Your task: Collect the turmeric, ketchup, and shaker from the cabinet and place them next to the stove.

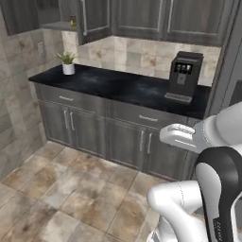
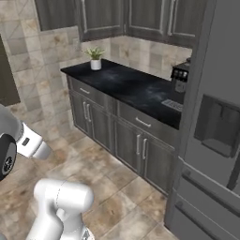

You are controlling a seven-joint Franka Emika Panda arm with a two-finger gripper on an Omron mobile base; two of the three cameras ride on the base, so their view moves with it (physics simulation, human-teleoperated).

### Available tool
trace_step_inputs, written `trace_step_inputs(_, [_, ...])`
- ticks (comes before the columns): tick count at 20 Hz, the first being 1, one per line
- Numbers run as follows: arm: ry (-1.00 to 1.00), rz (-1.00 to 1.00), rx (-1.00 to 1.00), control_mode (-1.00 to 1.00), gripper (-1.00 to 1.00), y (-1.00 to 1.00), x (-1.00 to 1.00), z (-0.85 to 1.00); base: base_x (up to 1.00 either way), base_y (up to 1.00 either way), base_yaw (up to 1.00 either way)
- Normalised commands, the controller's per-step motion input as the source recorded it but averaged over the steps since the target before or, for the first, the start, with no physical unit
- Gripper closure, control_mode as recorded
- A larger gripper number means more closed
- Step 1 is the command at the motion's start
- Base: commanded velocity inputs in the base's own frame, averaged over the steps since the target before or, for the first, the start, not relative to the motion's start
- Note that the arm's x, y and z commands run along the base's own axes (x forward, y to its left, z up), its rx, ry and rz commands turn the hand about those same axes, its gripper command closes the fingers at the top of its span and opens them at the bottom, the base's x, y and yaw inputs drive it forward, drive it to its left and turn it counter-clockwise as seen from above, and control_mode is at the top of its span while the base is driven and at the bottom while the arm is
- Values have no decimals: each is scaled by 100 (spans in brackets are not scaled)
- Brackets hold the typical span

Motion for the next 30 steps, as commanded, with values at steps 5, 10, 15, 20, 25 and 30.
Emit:
trace_step_inputs(5, [0,0,0,100,-100,0,0,0,81,66,0])
trace_step_inputs(10, [0,0,0,100,-100,0,0,0,87,56,0])
trace_step_inputs(15, [0,0,0,100,-100,0,0,0,80,40,0])
trace_step_inputs(20, [0,0,0,100,-100,0,0,0,77,31,-1])
trace_step_inputs(25, [0,0,0,100,-100,0,0,0,82,30,-6])
trace_step_inputs(30, [0,0,0,100,-100,0,0,0,88,31,-8])
